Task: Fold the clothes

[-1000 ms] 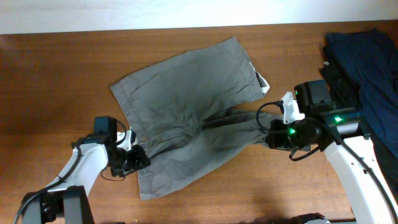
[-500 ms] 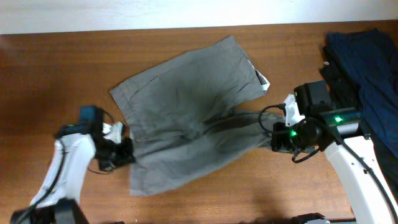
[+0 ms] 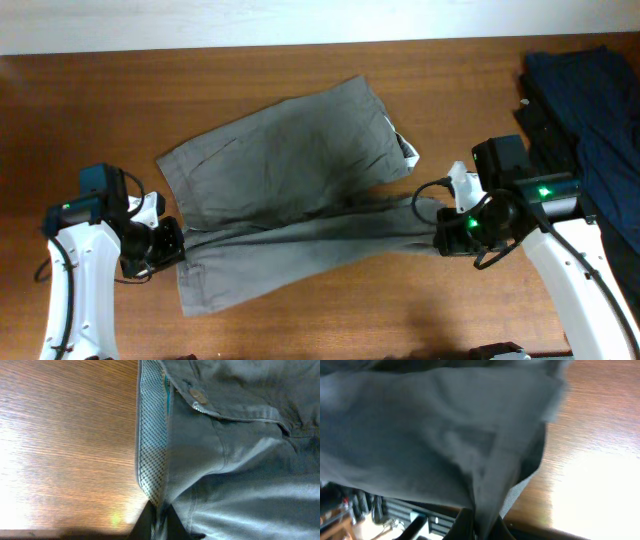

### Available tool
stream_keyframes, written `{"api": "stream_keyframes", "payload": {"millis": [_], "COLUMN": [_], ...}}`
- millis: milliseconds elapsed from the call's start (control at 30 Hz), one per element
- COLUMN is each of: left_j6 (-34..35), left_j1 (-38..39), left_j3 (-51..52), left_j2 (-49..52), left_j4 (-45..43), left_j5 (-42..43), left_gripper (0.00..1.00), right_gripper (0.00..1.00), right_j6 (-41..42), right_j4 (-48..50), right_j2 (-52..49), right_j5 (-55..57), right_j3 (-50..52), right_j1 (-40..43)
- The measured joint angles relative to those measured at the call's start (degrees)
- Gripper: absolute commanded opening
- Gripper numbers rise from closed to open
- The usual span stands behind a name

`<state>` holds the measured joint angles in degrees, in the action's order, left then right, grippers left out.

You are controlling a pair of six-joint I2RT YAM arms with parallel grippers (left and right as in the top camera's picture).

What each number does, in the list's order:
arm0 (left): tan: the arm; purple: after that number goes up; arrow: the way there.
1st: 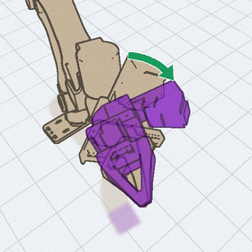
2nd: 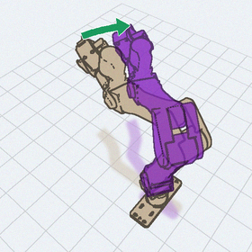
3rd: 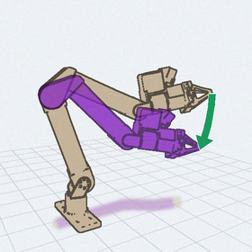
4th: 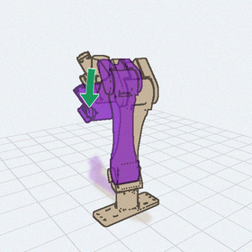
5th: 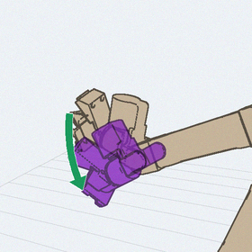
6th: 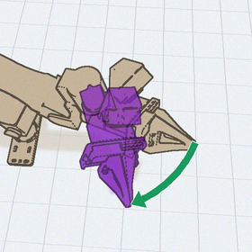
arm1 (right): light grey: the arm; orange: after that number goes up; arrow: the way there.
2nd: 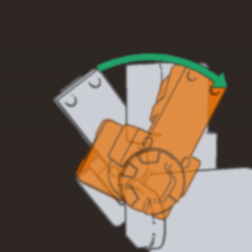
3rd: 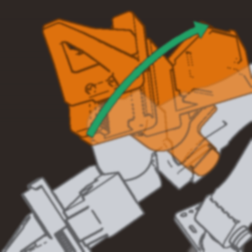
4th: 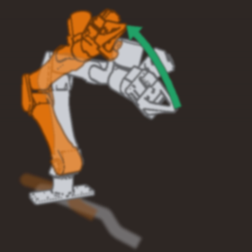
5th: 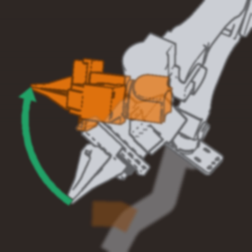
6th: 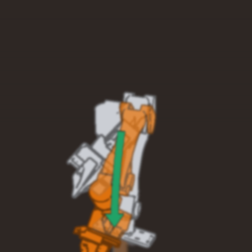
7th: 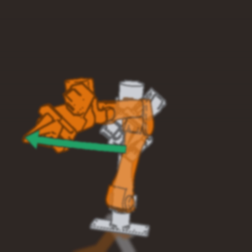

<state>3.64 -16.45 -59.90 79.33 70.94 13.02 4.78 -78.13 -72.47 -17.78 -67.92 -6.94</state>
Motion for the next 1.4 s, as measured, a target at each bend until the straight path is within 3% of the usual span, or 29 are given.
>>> {"api": "stream_keyframes", "payload": {"millis": [133,200,433,467,633,967,1233,1400], "left_j6": [-0.2,-0.2,-0.1,0.1,2.7,6.8,8.8,10.5], "left_j1": [-0.5,-0.5,-0.5,-0.5,-0.5,-0.3,9.9,11.9], "left_j3": [0.0,0.0,8.5,11.1,19.8,20.3,20.3,20.3], "left_j2": [0.0,0.0,-0.1,-0.1,-0.2,-0.2,-0.2,-0.2], "left_j4": [1.5,2.0,-0.7,-1.7,-10.2,-14.2,-17.2,-16.5], "left_j5": [-1.1,-0.6,5.9,7.3,9.4,4.0,3.9,3.5], "left_gripper": [0.58,0.61,0.6,0.56,0.55,0.56,0.55,0.54], "right_gripper": [0.04,0.04,0.04,0.04,0.04,0.04,0.04,0.04], "right_j6": [-6.1,-8.3,-11.3,-11.4,-11.5,-11.4,-11.2,-11.2], "right_j4": [-0.8,-0.7,1.7,1.8,1.9,2.6,2.8,3.1], "right_j2": [0.0,0.0,0.0,0.0,0.0,0.0,0.0,0.0], "right_j5": [-4.4,-7.0,-14.1,-14.4,-15.1,-15.3,-15.3,-15.3], "right_j3": [0.0,0.0,-0.1,-0.1,-0.1,-0.1,-0.1,-0.1], "right_j1": [0.0,0.0,0.0,0.0,0.0,0.0,0.0,0.0]}}
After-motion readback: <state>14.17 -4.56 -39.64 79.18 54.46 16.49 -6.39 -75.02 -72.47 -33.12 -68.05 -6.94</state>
